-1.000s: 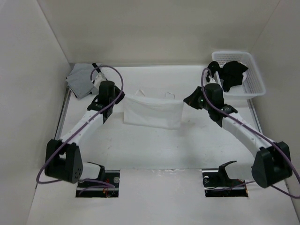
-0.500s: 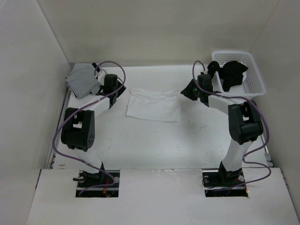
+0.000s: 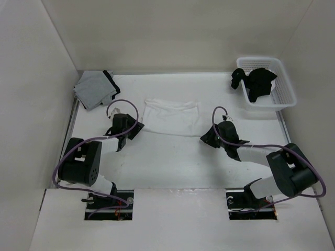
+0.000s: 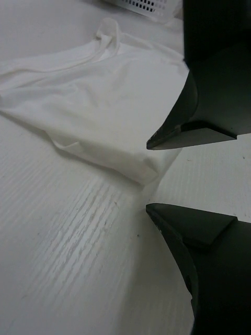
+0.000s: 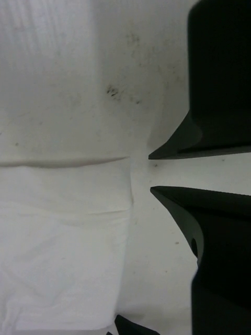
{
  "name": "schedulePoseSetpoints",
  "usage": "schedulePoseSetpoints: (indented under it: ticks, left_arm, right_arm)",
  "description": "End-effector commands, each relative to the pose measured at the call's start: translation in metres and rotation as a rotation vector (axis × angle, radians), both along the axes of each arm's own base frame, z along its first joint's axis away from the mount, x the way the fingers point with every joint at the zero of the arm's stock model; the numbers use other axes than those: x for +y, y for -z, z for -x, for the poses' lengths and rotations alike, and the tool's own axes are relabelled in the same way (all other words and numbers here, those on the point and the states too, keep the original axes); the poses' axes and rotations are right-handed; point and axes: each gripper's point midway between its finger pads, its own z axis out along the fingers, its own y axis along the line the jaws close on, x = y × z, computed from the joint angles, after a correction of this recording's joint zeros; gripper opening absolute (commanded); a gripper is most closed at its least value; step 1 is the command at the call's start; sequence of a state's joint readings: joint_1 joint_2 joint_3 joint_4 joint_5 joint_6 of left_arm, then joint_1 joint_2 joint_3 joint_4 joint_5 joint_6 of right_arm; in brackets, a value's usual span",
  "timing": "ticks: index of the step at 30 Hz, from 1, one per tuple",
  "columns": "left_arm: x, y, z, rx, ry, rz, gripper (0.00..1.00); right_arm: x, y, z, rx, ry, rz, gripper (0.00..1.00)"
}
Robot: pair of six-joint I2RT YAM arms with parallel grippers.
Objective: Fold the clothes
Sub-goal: Fold the tank top
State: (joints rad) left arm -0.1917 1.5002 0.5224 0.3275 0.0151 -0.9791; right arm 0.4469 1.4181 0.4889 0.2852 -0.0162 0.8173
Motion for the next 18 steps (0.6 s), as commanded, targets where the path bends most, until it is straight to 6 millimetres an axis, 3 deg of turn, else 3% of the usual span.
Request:
schedulePoseSetpoints:
  ticks: [1,5,9,18]
  left_arm:
    - [-0.019,-0.008,-0.009,-0.057,0.060,0.102,0.44]
    - [-0.023,-0.004,-0.010,-0.050,0.068,0.111,0.43]
    - [-0.022,0.004,-0.006,-0.020,0.069,0.106,0.35]
    - [-0.015,0.021,0.005,0.038,0.053,0.079,0.25]
  right_arm:
    - [0.000,-0.012,-0.005,-0.080,0.051,-0.063,0.34]
    - [0.000,0.000,-0.002,-0.048,0.044,-0.100,0.39]
    - [0.003,0.000,-0.010,-0.045,0.051,-0.146,0.39]
    - [0.000,0.006,-0.023,-0.012,0.082,-0.221,0.33]
